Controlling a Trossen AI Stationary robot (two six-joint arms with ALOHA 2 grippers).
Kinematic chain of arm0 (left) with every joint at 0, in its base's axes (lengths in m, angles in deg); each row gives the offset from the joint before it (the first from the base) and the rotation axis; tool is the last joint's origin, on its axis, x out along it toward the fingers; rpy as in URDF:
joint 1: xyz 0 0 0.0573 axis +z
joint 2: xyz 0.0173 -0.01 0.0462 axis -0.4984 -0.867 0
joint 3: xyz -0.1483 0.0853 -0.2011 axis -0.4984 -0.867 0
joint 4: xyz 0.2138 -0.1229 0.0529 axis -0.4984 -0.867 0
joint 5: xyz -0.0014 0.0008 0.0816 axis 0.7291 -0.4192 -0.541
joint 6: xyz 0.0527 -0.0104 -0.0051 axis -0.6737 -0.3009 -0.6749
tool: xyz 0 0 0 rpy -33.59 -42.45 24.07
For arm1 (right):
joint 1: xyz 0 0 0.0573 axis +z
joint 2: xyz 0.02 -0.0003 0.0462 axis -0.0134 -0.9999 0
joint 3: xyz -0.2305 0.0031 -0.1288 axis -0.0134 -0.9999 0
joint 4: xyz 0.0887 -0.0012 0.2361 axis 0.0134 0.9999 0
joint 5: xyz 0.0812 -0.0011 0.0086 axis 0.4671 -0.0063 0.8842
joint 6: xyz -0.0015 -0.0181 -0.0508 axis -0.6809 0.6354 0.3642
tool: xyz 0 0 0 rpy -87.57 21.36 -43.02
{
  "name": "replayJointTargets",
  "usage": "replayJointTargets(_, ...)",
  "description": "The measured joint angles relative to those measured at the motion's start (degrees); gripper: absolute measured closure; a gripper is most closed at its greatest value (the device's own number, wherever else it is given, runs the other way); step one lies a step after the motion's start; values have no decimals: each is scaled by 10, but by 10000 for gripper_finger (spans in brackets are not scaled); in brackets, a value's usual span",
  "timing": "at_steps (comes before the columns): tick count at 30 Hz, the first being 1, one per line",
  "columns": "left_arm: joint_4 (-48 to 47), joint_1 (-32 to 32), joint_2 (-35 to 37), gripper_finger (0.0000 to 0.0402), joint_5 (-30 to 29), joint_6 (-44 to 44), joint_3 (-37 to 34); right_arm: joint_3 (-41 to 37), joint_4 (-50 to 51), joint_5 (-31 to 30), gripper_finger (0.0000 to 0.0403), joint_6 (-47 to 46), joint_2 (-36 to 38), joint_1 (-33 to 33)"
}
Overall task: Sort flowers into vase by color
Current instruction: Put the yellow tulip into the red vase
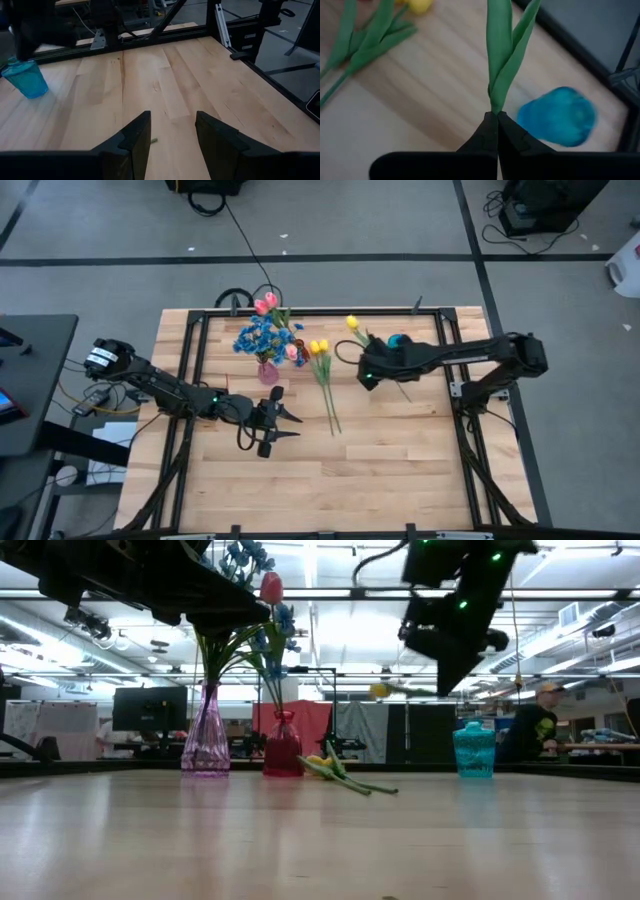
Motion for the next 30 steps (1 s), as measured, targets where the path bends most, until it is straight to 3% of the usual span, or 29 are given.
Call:
replayJointTargets(3,0,0,0,238,0,0,0,-30,-17,-33,400,14,54,-6)
replayJointTargets(9,1,0,0,238,0,0,0,-113,-117,-158,400,58,162,-6)
replayJointTargets(15,5,0,0,238,0,0,0,-196,-339,-251,400,232,253,-5)
replayJointTargets(19,6,0,0,238,0,0,0,-254,-562,-220,400,412,286,-15)
replayJointTargets(23,6,0,0,238,0,0,0,-301,-747,-123,400,544,298,-37)
replayJointTargets(30,5,0,0,238,0,0,0,-344,-827,-51,400,598,298,-100)
